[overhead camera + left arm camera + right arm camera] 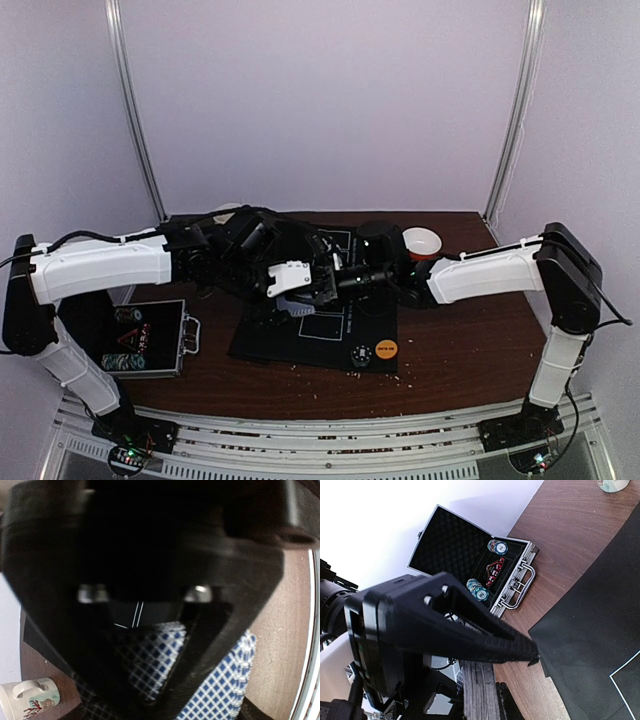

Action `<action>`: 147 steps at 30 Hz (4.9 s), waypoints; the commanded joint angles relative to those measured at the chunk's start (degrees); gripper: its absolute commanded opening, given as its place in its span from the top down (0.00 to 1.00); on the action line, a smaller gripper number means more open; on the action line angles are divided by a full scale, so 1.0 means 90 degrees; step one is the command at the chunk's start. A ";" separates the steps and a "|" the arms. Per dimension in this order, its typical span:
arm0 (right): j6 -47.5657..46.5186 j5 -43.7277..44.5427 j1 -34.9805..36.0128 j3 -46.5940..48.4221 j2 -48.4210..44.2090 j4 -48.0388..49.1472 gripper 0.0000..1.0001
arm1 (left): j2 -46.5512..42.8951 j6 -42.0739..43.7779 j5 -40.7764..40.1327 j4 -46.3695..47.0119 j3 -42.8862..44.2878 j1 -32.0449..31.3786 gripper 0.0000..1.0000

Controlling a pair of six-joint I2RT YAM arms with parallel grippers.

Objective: Distribute texas hold em gaming equipment
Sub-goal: Pass from the right arm to the left, then pick up the poker card from the face-down deck piles, then distribute the poker card in the big blind area.

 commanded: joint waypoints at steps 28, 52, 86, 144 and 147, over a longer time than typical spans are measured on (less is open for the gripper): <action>-0.0910 0.0731 0.0007 0.0030 -0.0690 -0.1293 0.61 | -0.0394 -0.0006 0.0222 0.0494 -0.0289 0.0121 0.53; -0.1290 0.0613 -0.0008 0.0601 -0.0180 -0.1298 0.35 | -0.0394 -0.0079 0.0243 0.0462 -0.0179 0.0130 0.50; -0.2171 0.1498 -0.0151 0.0686 -0.0895 -0.2938 0.58 | -0.0206 -0.0183 0.0141 0.0394 -0.0254 0.0130 0.51; -0.1915 0.2601 -0.1251 0.0516 -0.2673 -0.4738 1.00 | -0.0086 -0.0726 0.0059 0.0379 -0.0340 0.0627 0.52; -0.1835 0.2780 -0.1698 0.0461 -0.2862 -0.5060 1.00 | -0.0074 -0.0907 0.0007 0.0388 -0.0340 0.0715 0.52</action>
